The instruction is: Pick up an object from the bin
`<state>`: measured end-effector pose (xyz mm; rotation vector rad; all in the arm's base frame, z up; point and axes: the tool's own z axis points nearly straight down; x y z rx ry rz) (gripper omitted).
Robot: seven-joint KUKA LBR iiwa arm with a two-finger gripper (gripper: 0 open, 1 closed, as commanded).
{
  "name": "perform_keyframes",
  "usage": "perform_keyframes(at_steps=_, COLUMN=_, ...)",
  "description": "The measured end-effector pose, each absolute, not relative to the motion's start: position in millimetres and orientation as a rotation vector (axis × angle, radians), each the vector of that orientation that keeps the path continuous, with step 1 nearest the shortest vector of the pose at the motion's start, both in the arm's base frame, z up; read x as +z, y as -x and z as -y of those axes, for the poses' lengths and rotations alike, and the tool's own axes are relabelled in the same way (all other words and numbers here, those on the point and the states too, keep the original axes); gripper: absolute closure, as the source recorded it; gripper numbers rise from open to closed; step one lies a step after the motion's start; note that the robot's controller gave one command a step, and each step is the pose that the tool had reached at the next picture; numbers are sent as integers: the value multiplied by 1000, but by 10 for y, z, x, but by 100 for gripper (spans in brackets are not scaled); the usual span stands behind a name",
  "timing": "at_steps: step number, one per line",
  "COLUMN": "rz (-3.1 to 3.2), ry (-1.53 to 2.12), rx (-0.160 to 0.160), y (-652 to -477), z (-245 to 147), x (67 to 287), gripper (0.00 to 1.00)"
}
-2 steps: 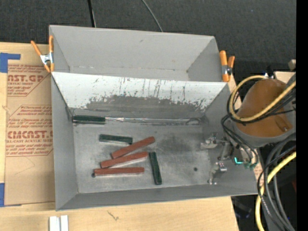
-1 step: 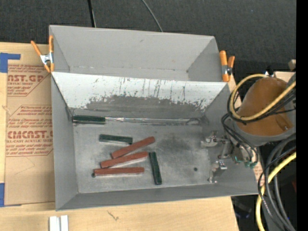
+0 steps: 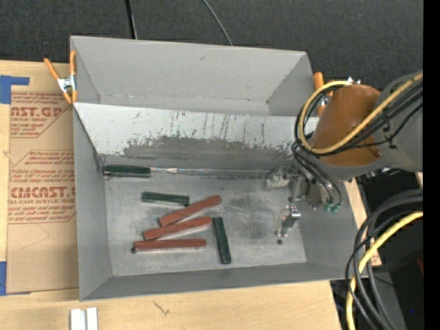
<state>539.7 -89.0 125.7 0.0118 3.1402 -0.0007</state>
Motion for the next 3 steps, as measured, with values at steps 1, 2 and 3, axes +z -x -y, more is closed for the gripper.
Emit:
perform_keyframes(at_steps=1, rz=-3140, ry=-12, rx=1, y=-5797, z=691, x=1213, gripper=100)
perform_keyframes(at_steps=2, rz=-3141, ry=-18, rx=0, y=-5553, z=731, x=1190, gripper=0)
perform_keyframes(at_steps=3, rz=-3141, ry=-21, rx=0, y=-5449, z=749, x=1182, gripper=0)
